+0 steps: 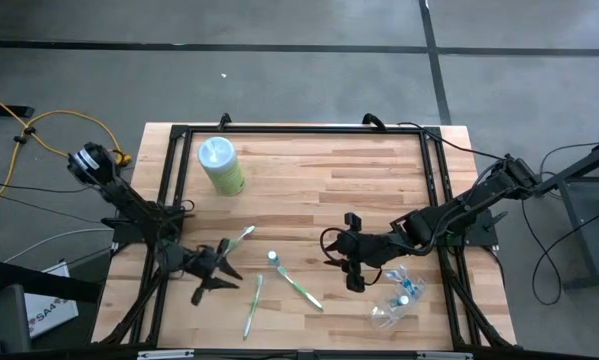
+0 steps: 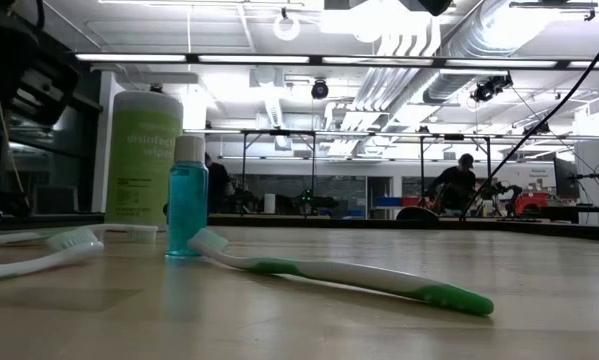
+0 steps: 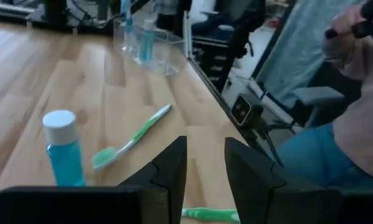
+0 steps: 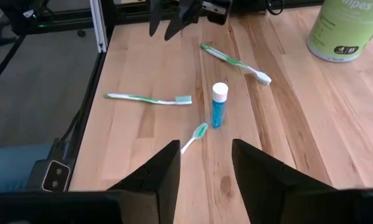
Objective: Pick & Place toothbrushing station
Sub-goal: Put the blue mouthwash bottle into the middle section of the transparent organizer
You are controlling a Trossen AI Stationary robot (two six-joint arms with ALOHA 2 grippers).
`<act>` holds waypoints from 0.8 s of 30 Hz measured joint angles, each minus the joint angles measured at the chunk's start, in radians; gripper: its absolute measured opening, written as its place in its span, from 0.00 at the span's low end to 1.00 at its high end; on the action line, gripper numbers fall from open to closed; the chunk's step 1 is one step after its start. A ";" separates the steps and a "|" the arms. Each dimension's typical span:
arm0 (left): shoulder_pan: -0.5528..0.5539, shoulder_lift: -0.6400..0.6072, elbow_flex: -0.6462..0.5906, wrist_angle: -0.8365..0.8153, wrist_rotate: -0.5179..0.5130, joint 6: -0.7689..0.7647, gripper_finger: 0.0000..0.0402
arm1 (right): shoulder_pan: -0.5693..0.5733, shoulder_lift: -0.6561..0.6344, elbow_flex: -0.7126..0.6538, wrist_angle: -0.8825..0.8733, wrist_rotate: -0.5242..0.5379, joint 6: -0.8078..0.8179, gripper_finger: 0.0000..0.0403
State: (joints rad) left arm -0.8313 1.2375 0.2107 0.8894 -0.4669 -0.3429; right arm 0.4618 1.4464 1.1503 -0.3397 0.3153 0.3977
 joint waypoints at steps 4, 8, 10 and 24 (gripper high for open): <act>0.056 0.003 -0.013 -0.027 0.048 -0.002 0.26 | 0.000 0.000 0.000 0.000 0.013 0.023 0.34; 0.109 0.004 -0.013 -0.093 0.052 -0.001 0.26 | 0.000 0.000 0.000 0.000 0.025 0.028 0.34; 0.125 0.004 -0.013 -0.129 0.052 -0.005 0.26 | 0.000 0.000 0.000 0.000 0.026 0.030 0.34; 0.177 0.004 -0.013 -0.234 0.045 0.025 0.26 | 0.000 0.000 0.000 0.008 0.026 0.047 0.34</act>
State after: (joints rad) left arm -0.6546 1.2415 0.1982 0.6557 -0.4221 -0.3177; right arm 0.4622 1.4464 1.1500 -0.3321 0.3409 0.4446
